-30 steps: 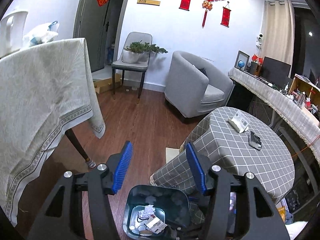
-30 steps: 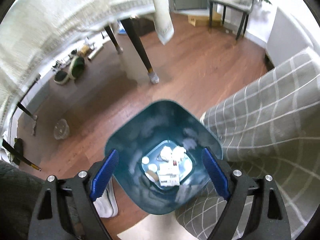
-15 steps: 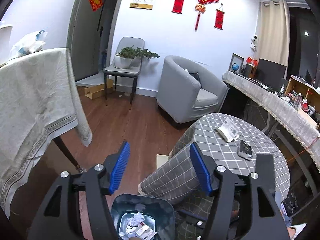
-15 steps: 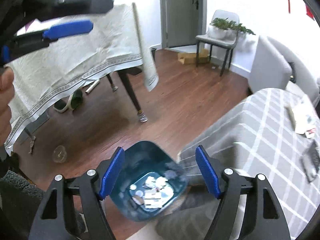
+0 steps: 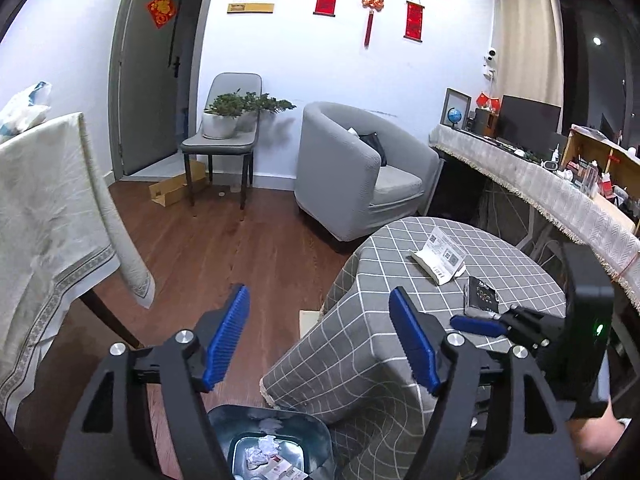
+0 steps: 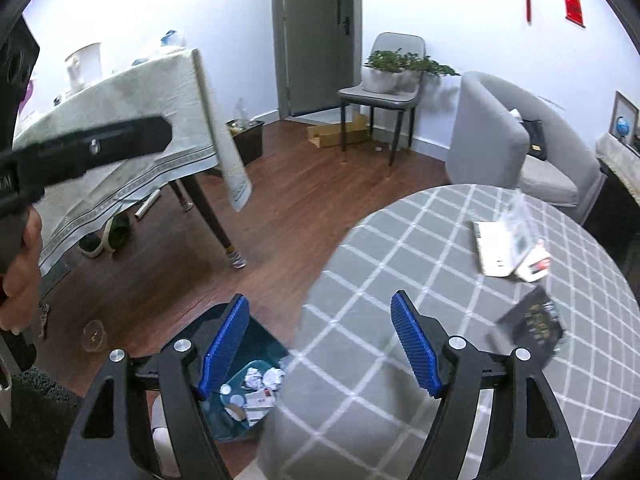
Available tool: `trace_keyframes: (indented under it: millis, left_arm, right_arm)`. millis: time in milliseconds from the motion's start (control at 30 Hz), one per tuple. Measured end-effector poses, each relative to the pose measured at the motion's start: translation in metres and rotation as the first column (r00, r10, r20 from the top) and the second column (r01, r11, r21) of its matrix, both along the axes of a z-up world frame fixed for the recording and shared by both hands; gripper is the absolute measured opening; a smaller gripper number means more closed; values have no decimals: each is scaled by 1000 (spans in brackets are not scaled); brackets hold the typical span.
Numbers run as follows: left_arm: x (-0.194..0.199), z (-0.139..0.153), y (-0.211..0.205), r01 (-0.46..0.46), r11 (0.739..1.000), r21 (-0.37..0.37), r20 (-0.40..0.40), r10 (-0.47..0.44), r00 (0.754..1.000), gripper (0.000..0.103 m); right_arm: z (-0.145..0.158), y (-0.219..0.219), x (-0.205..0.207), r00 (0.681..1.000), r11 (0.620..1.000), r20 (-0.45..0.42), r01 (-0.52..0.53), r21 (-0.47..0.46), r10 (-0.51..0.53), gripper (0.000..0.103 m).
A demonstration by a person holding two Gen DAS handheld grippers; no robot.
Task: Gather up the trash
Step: 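Move the right gripper back to the table toward the black tissue pack, then grasp the black 'Face' tissue pack with the right gripper and lift it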
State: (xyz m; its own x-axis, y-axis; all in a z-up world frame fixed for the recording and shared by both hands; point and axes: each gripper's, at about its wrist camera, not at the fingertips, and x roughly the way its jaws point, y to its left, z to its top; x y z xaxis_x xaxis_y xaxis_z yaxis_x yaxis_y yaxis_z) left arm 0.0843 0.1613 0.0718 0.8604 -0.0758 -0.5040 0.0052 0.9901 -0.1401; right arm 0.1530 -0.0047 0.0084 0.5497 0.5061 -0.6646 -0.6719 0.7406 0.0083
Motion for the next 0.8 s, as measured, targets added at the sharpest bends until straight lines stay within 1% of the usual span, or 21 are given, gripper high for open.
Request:
trace_keyframes:
  millis: [33, 67, 100, 267, 433, 567, 633, 733, 800]
  left_arm:
    - [3, -1, -1, 3, 1000, 0, -1, -3, 1000, 75]
    - [6, -1, -3, 7, 1000, 0, -1, -7, 1000, 75]
    - [10, -1, -6, 10, 1000, -1, -1, -10, 1000, 76]
    - [28, -4, -17, 31, 1000, 0, -3, -31, 1000, 77]
    - [51, -7, -24, 42, 999, -14, -11, -42, 999, 77]
    - [66, -9, -29, 52, 998, -30, -19, -52, 998, 78]
    - [74, -11, -34, 60, 998, -24, -25, -60, 998, 79]
    - [84, -12, -44, 78, 997, -7, -35, -78, 996, 79]
    - [89, -12, -50, 85, 996, -11, -37, -85, 996, 80]
  right_arm:
    - [1, -3, 3, 1000, 1000, 3, 4, -3, -4, 75]
    - [4, -8, 8, 1000, 1000, 10, 12, -10, -12, 79]
    - [6, -13, 13, 1000, 1000, 14, 21, -13, -21, 81]
    - [10, -38, 31, 998, 998, 27, 56, -41, -55, 89]
    - [9, -59, 51, 997, 994, 23, 77, -77, -76, 94]
    - [2, -68, 62, 998, 988, 19, 55, -141, -53, 98]
    - [-4, -73, 66, 998, 984, 20, 55, -168, -53, 98]
    - [-11, -80, 74, 999, 980, -3, 52, -189, -54, 99]
    - [-13, -85, 78, 998, 978, -11, 52, -200, -55, 99]
